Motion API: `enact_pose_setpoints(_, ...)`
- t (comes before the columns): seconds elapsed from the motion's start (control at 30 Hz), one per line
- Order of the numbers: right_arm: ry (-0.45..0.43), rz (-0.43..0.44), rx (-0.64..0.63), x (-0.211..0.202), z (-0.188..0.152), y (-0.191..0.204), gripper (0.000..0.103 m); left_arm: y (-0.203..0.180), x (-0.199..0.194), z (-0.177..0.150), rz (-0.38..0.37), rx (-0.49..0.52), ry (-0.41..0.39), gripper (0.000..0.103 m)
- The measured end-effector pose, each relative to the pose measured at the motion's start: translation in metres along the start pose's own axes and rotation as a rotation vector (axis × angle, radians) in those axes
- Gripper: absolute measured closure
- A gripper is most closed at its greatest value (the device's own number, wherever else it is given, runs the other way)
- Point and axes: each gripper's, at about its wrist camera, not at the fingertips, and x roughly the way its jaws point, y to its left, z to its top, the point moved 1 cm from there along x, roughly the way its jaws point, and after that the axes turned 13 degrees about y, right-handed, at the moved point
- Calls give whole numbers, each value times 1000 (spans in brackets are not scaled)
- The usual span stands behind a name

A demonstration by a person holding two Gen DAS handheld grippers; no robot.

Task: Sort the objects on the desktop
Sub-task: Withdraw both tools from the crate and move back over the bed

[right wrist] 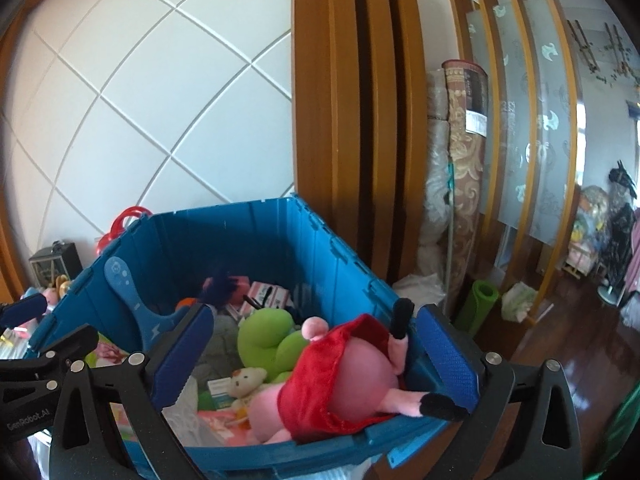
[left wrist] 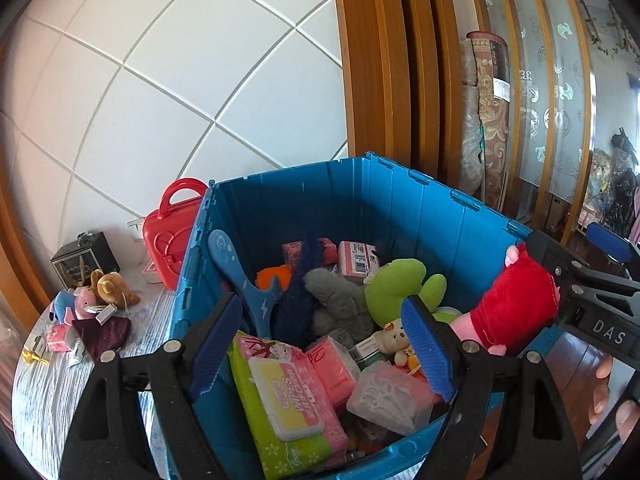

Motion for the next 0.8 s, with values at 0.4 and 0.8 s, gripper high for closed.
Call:
enact_pose_setpoints(0.4,-71,104,-83,-45,-4,108,0,122,-54,-37,37,-71,-101,21)
enact_pose_setpoints(0.8,-51,221,-198,-72,-35,319,0,312,-66,-110,108,-166,-18,21)
